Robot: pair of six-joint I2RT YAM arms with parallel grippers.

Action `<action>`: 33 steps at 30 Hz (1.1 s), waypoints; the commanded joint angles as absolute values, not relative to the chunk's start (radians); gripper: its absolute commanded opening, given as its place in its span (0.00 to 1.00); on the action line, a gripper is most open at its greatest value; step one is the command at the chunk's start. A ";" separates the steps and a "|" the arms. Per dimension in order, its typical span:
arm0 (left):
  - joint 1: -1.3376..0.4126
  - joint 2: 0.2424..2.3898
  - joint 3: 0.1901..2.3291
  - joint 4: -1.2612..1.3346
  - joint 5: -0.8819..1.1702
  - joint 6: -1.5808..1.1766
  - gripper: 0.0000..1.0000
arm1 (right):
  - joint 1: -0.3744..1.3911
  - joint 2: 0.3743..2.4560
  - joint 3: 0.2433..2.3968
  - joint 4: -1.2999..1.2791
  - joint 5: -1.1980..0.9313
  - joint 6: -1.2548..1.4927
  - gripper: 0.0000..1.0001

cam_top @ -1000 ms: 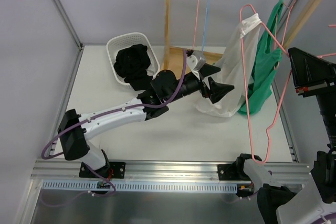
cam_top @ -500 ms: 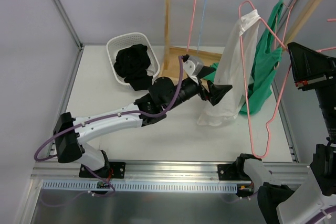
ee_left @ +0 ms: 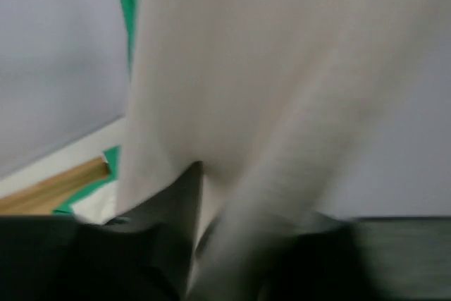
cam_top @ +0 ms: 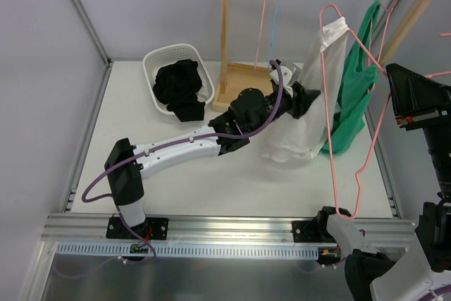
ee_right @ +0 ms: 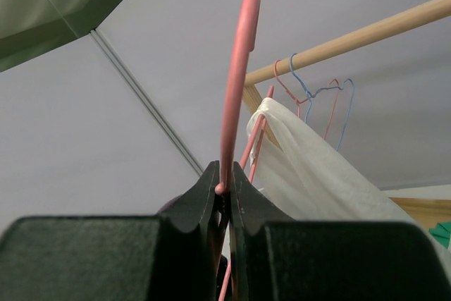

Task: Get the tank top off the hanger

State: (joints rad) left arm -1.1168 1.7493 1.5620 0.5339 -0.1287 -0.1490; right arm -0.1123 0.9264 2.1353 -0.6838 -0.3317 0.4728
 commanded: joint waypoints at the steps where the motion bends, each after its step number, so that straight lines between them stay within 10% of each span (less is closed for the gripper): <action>1: -1.091 1.753 1.663 0.508 -0.234 -0.132 0.24 | -0.107 0.893 2.126 -0.572 -0.336 0.506 0.00; 3: -1.089 1.735 1.661 0.511 -0.287 -0.120 0.00 | -0.107 0.877 2.114 -0.581 -0.334 0.503 0.00; 33: -0.922 1.493 1.829 0.339 -0.374 -0.023 0.00 | -0.104 0.635 1.954 -0.907 -0.531 0.574 0.00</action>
